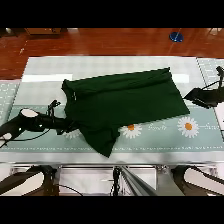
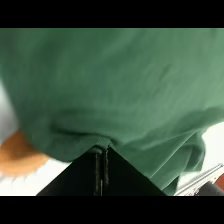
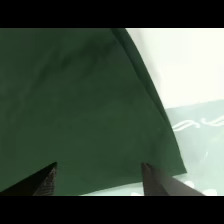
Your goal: Fold the shirts.
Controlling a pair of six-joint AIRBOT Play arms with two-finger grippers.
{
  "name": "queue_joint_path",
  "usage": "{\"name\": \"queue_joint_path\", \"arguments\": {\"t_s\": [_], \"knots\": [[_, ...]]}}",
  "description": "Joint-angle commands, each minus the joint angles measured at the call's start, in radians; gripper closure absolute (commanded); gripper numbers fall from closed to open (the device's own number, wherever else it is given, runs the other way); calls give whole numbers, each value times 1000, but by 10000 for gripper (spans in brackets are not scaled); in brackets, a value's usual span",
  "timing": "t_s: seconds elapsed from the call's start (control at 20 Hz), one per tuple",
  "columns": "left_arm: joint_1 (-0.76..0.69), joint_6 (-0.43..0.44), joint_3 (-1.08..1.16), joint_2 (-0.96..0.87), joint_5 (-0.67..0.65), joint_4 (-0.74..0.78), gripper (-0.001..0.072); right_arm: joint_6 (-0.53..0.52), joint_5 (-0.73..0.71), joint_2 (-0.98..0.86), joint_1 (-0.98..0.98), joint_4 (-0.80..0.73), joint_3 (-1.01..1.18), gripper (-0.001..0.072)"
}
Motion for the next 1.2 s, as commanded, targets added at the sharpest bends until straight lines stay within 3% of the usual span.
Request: {"name": "queue_joint_path", "arguments": {"t_s": [0.0, 0.2, 0.45, 0.55, 0.85, 1.15], "knots": [[-17, 24, 71, -66, -24, -29, 687, 0, 10, 0, -1, -4, 0, 119], [-17, 89, 72, -61, -115, -29, 687, 43, 3, -9, -72, -16, 0, 114], [-17, 103, 72, -61, -132, -29, 686, -34, 156, -77, -283, 51, 0, 127], [-17, 117, 72, -61, -132, -30, 686, -37, 153, -96, -314, 75, 0, 134], [-10, 136, 72, -61, -130, -33, 685, -20, 127, -225, -270, 113, -1, 135], [-8, 135, 72, -61, -128, -34, 684, 26, -5, -331, -143, 186, -1, 145]]}}
